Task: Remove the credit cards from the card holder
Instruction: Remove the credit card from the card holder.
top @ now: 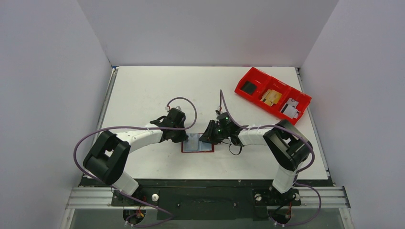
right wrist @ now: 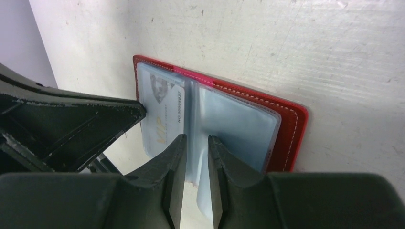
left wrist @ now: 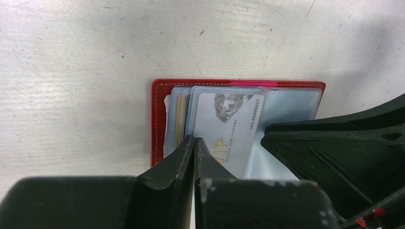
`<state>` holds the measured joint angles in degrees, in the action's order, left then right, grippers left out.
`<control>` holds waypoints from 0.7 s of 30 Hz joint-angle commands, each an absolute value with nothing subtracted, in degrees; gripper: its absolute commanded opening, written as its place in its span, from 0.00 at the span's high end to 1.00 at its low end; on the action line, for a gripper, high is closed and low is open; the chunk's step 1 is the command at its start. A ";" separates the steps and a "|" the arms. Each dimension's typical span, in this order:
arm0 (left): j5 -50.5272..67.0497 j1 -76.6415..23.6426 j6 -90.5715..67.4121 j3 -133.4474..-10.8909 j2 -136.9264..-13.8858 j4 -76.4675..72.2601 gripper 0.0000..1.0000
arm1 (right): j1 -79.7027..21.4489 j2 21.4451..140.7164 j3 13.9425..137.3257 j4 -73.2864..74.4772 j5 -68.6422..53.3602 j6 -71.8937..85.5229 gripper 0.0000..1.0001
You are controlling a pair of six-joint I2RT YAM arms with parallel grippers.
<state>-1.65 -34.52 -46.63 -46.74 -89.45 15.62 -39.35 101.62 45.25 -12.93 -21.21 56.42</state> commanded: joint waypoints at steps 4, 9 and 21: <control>-3.89 -34.41 -46.98 -44.13 -90.48 20.53 1.00 | -41.51 97.16 45.20 -16.71 -22.71 59.48 0.75; -3.80 -34.45 -47.34 -43.94 -90.48 20.25 1.00 | -42.39 96.78 44.79 -17.78 -21.94 61.32 0.75; -3.68 -34.45 -47.30 -44.03 -90.62 20.08 1.00 | -43.82 98.33 45.36 -15.32 -19.22 61.03 0.74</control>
